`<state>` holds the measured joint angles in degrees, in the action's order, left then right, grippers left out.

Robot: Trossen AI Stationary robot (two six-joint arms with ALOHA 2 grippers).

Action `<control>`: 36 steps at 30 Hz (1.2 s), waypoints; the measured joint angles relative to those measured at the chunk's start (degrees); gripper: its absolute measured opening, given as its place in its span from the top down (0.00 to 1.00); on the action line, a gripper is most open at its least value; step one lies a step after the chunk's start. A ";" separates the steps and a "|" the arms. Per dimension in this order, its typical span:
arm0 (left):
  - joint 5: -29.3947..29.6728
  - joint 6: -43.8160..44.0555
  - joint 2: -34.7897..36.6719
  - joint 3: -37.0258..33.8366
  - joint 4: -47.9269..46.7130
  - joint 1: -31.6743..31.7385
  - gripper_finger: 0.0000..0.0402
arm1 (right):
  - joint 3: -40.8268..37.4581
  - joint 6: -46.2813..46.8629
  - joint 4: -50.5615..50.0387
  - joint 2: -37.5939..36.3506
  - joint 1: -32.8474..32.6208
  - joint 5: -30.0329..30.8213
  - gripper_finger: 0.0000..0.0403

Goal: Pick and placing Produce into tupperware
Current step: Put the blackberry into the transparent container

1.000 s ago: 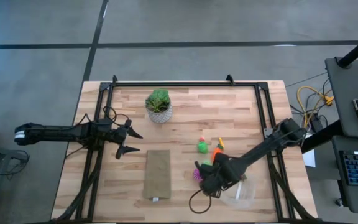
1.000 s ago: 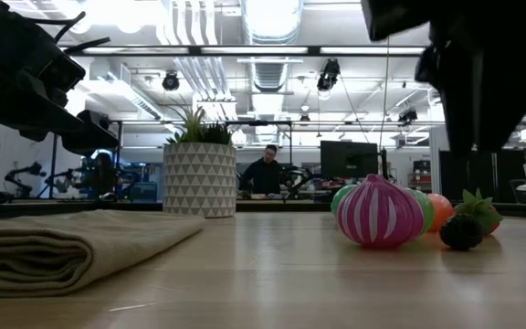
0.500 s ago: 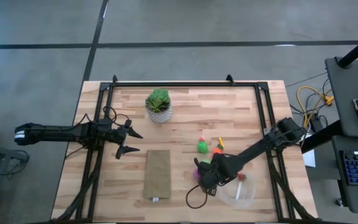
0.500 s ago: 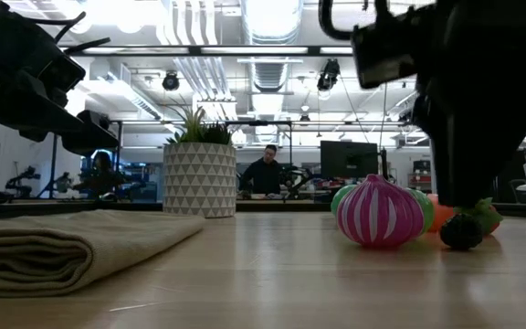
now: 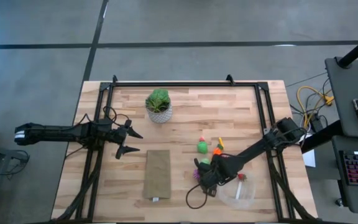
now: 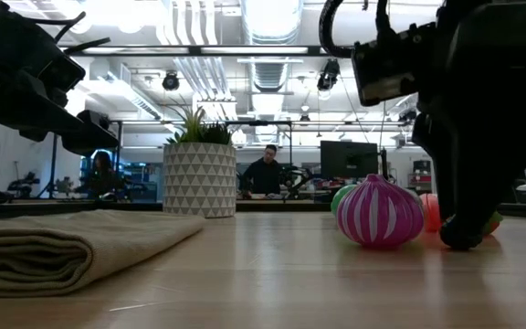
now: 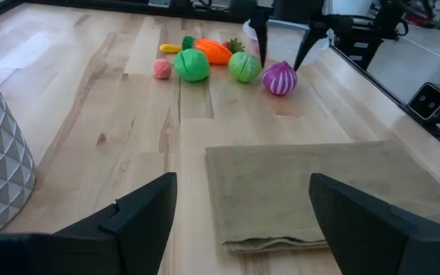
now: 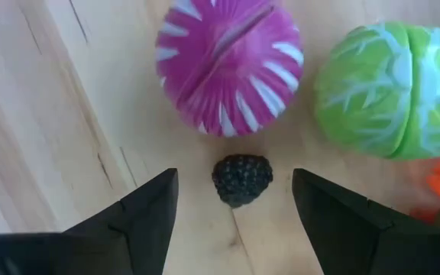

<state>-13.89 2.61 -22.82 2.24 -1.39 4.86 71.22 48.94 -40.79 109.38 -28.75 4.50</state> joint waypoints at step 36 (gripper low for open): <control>0.00 0.00 -0.01 0.00 0.00 0.00 0.29 | 1.63 4.18 -1.94 3.32 0.22 2.35 0.49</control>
<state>-13.89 2.61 -22.83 2.24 -1.39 4.86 72.85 53.12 -42.73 112.70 -28.53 6.85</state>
